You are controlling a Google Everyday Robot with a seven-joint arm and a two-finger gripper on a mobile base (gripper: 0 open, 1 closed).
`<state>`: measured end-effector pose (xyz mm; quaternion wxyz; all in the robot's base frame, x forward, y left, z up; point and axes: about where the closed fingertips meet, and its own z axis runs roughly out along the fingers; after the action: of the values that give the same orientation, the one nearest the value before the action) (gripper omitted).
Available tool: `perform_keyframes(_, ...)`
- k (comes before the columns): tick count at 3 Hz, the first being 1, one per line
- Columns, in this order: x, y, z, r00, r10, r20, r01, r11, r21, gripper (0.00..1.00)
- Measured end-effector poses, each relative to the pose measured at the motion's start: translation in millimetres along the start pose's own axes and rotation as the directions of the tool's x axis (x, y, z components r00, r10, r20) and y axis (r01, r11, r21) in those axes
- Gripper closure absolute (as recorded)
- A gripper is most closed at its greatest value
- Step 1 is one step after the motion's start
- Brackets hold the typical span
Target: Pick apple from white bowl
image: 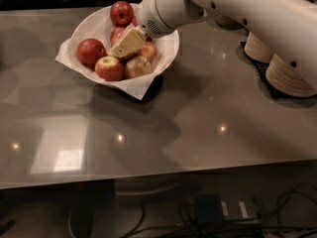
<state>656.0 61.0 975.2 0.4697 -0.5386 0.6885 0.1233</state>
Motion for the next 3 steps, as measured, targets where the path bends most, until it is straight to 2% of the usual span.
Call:
perform_keyframes(2,4,0,13,0.999,0.034,0.002,-0.034,0.9993,0.013,0.25)
perform_keyframes(3,9,0,20,0.999,0.052,-0.006,-0.052,0.9986,0.012,0.34)
